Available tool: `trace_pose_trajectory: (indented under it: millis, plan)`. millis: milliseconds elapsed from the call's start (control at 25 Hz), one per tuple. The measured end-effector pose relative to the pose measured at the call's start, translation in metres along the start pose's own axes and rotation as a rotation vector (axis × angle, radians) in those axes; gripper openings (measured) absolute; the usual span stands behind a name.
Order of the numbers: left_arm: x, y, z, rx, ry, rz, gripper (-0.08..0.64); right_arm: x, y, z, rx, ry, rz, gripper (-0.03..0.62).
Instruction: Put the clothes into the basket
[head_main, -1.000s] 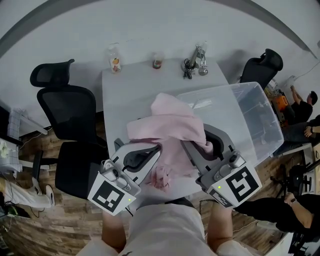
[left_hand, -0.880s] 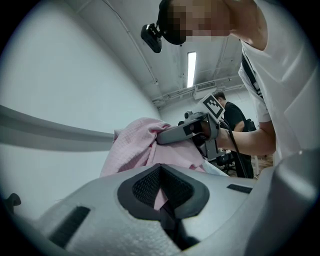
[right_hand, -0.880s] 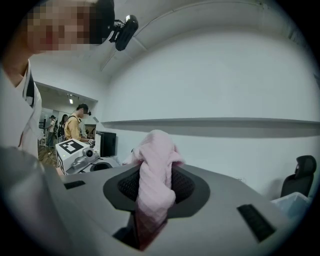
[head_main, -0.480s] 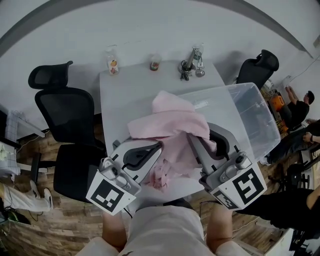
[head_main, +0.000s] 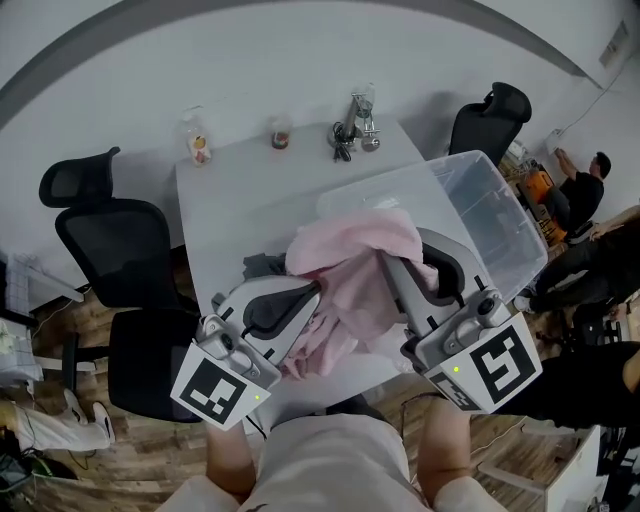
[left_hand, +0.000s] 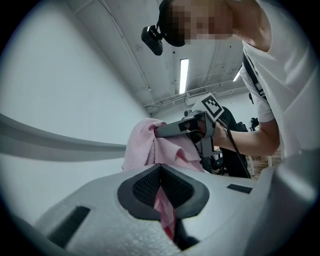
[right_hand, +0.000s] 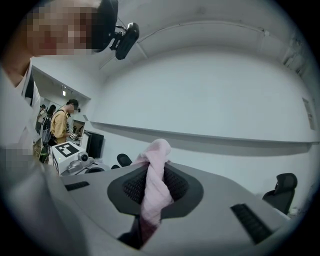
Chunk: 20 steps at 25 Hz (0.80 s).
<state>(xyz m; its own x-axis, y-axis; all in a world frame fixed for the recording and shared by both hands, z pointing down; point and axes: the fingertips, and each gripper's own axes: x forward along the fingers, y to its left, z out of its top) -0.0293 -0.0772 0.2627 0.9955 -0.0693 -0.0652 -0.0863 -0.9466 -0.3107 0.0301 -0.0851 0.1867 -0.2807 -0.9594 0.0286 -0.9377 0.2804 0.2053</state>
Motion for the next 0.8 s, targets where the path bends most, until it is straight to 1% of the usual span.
trace_pose_trajectory:
  millis: [480,800]
  plan:
    - [0.058,-0.010,0.025,0.060,-0.012,-0.036,0.005,-0.032,-0.059,0.029,-0.058,-0.055,-0.043,0.031]
    - [0.109,-0.013,0.047,0.104,-0.036,-0.051,0.005,-0.055,-0.112,0.051,-0.129,-0.080,-0.091,0.031]
